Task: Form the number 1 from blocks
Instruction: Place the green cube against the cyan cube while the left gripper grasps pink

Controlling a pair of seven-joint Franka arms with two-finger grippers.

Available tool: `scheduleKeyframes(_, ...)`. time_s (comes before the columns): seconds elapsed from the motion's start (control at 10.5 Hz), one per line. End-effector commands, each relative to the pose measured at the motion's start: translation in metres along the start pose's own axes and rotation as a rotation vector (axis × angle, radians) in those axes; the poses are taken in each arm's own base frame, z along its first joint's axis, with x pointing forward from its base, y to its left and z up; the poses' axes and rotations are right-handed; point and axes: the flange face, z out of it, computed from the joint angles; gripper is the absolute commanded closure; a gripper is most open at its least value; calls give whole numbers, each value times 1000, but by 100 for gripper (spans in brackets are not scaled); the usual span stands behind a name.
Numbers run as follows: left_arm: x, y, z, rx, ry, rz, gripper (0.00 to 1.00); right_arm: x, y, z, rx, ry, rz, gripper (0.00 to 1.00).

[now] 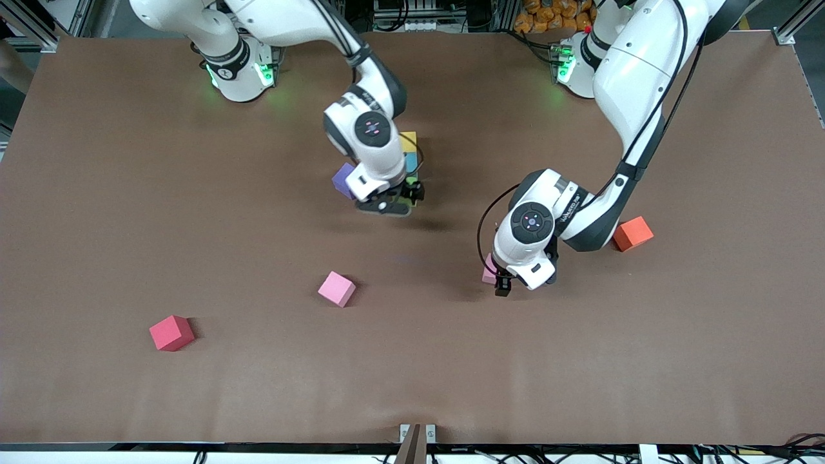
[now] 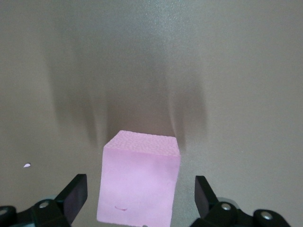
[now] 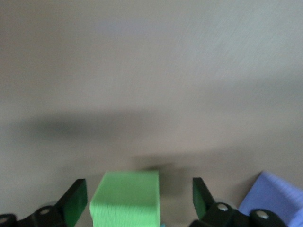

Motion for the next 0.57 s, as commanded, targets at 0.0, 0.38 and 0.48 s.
scheduleKeyframes(0.0,-5,-1,10,-23,5,7,0,39,29,-39,37,34,67,0)
scheduleKeyframes(0.38,-10,-6,28,-12,26,36,0,158,125,-58,66,92,398,0)
scheduleKeyframes(0.48,-10,-7,32,-9,28,38,0,185,132,-54,69,116,479,0)
